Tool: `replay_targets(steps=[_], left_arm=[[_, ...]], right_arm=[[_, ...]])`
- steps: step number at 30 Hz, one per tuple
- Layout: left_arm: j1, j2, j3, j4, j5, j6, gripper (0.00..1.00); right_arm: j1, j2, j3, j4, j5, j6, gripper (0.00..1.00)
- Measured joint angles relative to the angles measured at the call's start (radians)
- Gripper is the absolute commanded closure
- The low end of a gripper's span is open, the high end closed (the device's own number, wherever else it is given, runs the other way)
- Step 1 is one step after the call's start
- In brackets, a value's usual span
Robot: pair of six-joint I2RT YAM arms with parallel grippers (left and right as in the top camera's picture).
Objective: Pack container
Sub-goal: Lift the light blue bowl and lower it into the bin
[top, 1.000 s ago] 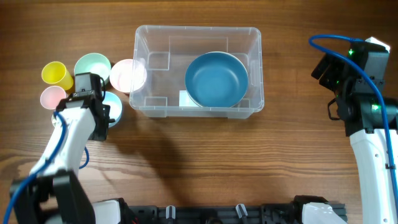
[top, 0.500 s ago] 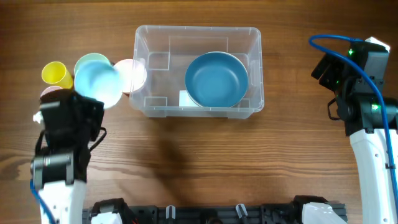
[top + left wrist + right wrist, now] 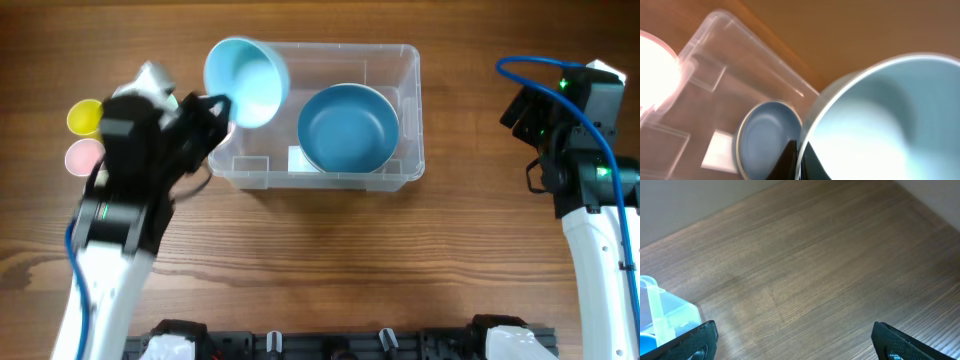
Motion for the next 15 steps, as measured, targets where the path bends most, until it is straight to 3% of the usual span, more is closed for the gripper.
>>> replay_targets(steps=[4, 7, 15], left_arm=[[-0.109, 0.229, 0.320, -0.229, -0.183, 0.114, 0.96], [-0.141, 0.369, 0.477, -0.305, -0.277, 0.177, 0.96], [-0.142, 0.656, 0.502, -0.268, -0.333, 0.195, 0.96]], right_arm=[[0.000, 0.001, 0.000, -0.003, 0.000, 0.000, 0.00], [0.000, 0.001, 0.000, -0.003, 0.000, 0.000, 0.00], [0.000, 0.001, 0.000, -0.003, 0.000, 0.000, 0.00]])
